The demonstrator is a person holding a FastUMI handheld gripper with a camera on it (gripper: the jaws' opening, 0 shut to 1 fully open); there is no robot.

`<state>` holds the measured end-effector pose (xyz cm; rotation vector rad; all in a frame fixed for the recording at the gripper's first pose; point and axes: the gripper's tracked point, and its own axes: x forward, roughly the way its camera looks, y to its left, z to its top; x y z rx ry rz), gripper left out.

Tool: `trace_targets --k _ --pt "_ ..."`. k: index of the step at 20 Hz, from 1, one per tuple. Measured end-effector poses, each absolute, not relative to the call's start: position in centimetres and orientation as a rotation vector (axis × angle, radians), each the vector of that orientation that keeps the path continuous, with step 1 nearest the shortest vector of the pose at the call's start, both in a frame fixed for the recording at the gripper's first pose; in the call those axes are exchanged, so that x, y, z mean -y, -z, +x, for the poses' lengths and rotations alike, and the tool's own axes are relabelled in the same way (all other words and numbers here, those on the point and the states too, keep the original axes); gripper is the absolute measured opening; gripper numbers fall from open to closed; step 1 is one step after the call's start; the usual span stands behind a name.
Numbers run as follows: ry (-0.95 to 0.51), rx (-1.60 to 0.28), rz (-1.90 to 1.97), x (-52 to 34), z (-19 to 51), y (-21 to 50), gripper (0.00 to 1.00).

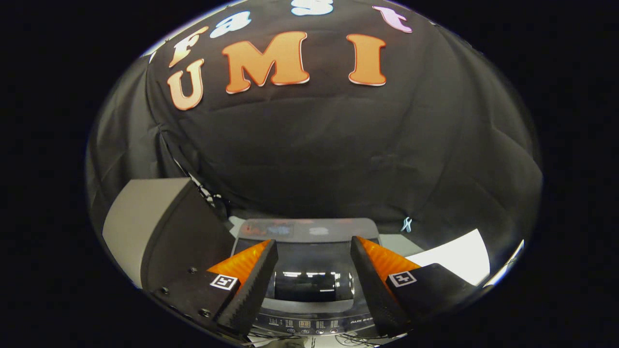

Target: Put the clothes into the washing machine and then close the washing machine lid.

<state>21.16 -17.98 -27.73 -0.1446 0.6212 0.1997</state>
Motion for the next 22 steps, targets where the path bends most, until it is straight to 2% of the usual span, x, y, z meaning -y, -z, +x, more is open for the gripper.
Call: trace_targets --k 10,22 --pt "-0.219 -0.372 -0.14 17.5 23.1 11.9 0.97" --pt "-0.232 -0.12 -0.162 18.4 19.9 -2.7 0.97"
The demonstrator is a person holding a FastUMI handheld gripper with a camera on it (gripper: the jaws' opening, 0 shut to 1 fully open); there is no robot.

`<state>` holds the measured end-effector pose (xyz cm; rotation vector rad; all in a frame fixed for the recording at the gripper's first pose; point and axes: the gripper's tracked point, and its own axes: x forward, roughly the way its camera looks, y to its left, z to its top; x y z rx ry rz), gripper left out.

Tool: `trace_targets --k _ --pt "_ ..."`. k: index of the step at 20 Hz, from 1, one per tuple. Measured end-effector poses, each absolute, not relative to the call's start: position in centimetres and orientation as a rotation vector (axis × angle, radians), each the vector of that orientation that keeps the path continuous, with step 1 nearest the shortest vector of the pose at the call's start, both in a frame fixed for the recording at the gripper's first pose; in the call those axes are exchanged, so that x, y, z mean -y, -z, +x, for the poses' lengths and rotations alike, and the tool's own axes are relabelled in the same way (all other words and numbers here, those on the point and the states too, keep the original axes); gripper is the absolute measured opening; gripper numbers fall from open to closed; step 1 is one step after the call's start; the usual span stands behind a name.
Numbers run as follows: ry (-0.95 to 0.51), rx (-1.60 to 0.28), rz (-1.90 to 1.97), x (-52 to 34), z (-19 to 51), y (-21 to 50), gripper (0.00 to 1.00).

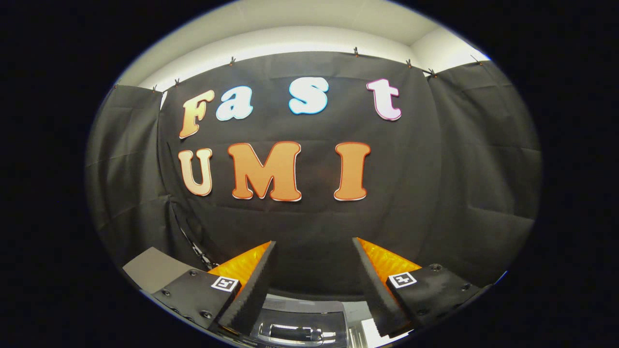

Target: Put the clothes into the washing machine and then close the washing machine lid.

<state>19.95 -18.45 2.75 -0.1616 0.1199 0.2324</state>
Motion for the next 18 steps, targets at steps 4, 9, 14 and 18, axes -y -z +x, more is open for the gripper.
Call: trace_targets --k 4,9,14,18 --pt "-0.252 -0.063 -0.162 18.2 18.5 -5.5 0.97" --pt "-0.252 -0.043 -0.172 18.1 18.0 -6.0 0.97" --pt "-0.255 -0.05 -0.16 18.0 18.4 -5.5 0.97" --pt "-0.266 -0.066 -0.144 17.5 18.8 -4.6 0.97"
